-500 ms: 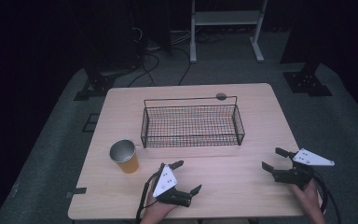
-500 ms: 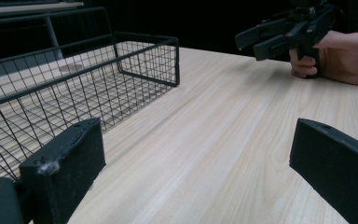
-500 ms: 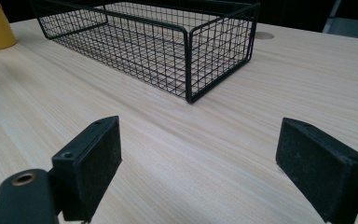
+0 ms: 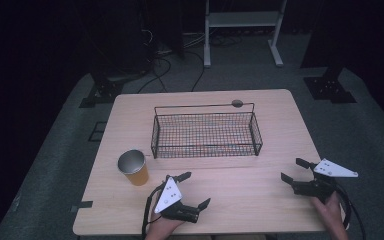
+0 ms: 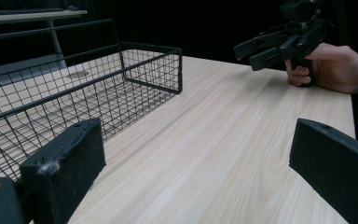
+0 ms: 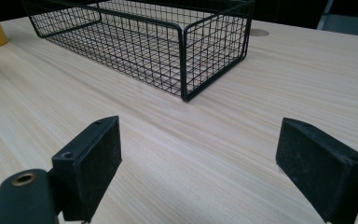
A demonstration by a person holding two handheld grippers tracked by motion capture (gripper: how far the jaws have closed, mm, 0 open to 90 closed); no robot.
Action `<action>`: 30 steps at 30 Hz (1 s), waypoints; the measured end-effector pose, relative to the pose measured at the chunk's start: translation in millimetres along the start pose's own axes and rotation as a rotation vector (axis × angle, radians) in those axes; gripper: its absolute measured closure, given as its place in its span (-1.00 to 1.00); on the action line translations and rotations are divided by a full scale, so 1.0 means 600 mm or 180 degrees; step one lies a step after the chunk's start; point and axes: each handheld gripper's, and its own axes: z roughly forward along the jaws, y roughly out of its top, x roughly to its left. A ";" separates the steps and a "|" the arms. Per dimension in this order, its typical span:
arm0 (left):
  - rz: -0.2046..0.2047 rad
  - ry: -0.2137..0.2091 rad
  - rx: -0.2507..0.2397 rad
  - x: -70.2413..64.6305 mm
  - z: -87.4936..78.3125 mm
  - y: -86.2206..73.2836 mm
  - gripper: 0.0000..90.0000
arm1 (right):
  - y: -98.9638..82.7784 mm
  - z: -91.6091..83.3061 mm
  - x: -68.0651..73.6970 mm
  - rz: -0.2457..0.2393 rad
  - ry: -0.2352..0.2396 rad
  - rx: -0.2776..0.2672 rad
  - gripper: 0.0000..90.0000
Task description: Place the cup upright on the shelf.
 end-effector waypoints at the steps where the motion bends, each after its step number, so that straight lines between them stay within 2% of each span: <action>1: 0.0015 0.0001 0.0015 0.001 -0.002 0.001 -0.92 | 0.000 0.000 0.000 -0.0004 0.0002 0.0000 -0.71; 6: 0.0013 0.0019 0.0035 0.007 -0.016 0.002 -0.92 | 0.000 0.000 0.001 -0.0009 0.0002 0.0001 -0.71; 16: 0.0021 0.0125 0.0083 0.022 -0.064 -0.008 -0.93 | 0.000 0.001 0.000 0.0004 -0.0009 0.0010 -0.71; 28: 0.0009 0.0289 0.0063 0.044 -0.124 -0.024 -0.95 | 0.001 0.001 0.000 0.0017 -0.0017 0.0014 -0.71; 30: 0.0036 0.0363 0.0110 0.046 -0.134 -0.026 -0.95 | 0.001 0.001 0.000 0.0016 -0.0018 0.0014 -0.71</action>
